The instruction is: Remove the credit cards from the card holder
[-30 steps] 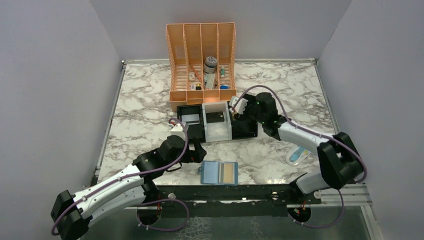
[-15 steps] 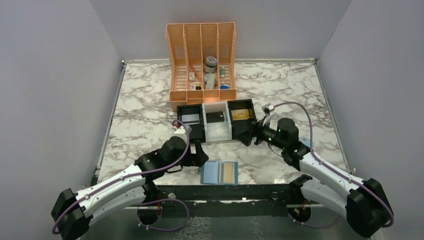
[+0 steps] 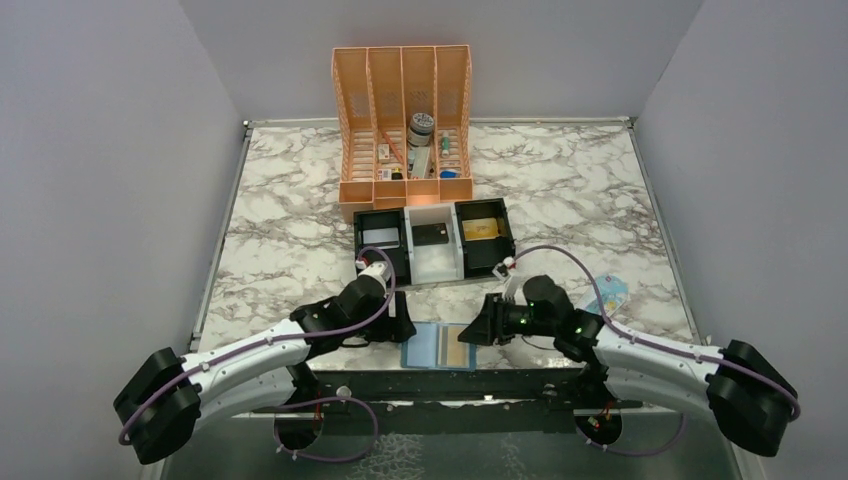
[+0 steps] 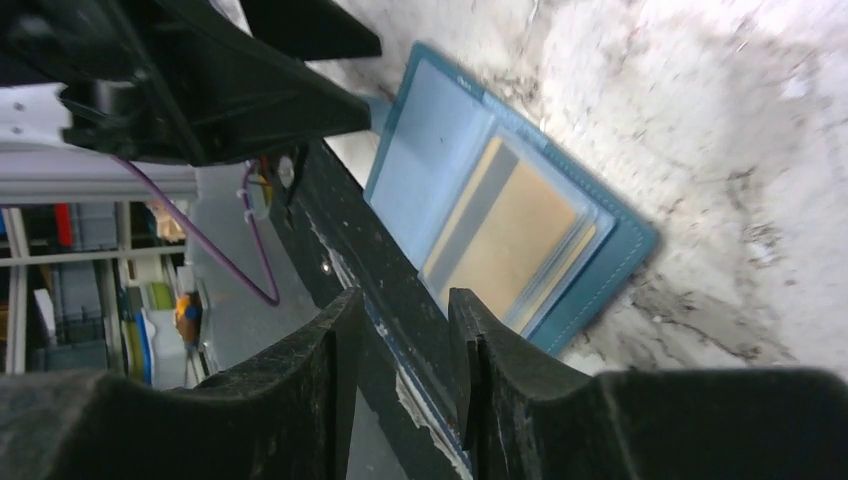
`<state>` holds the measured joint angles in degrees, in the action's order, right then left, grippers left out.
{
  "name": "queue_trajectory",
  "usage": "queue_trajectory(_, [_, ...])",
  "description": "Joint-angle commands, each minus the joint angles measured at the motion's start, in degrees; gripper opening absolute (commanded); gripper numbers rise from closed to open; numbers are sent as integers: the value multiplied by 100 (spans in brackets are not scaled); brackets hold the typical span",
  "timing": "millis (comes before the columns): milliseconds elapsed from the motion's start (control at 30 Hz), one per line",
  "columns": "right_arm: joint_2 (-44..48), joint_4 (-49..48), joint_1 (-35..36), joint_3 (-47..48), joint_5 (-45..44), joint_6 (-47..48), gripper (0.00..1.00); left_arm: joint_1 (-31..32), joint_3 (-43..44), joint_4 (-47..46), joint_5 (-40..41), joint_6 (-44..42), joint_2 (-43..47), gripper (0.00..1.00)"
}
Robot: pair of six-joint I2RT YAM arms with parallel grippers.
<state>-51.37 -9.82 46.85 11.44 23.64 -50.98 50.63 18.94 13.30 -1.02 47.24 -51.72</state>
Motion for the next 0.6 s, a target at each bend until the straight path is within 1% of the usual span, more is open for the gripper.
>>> queue_trajectory(0, [-552, 582, 630, 418, -994, -144, 37, 11, 70, -94, -63, -15, -127, 75])
queue_trajectory(67, [-789, 756, 770, 546, -1222, -177, 37, 10, 52, -96, -104, -68, -127, 70])
queue_trajectory(167, [-889, 842, 841, 556, -1430, -310, 37, 17, -4, -98, -183, -100, -61, 63])
queue_trajectory(300, [-862, 797, 843, 464, -1401, -324, 37, 19, -77, -98, -273, -136, 62, 56])
queue_trajectory(433, [-966, 616, 839, 414, -1160, -292, 36, 17, -123, -123, -436, -254, 93, 52])
queue_trajectory(567, [-1114, 280, 843, 342, -946, -326, 36, 26, -107, -122, -599, -397, 55, 51])
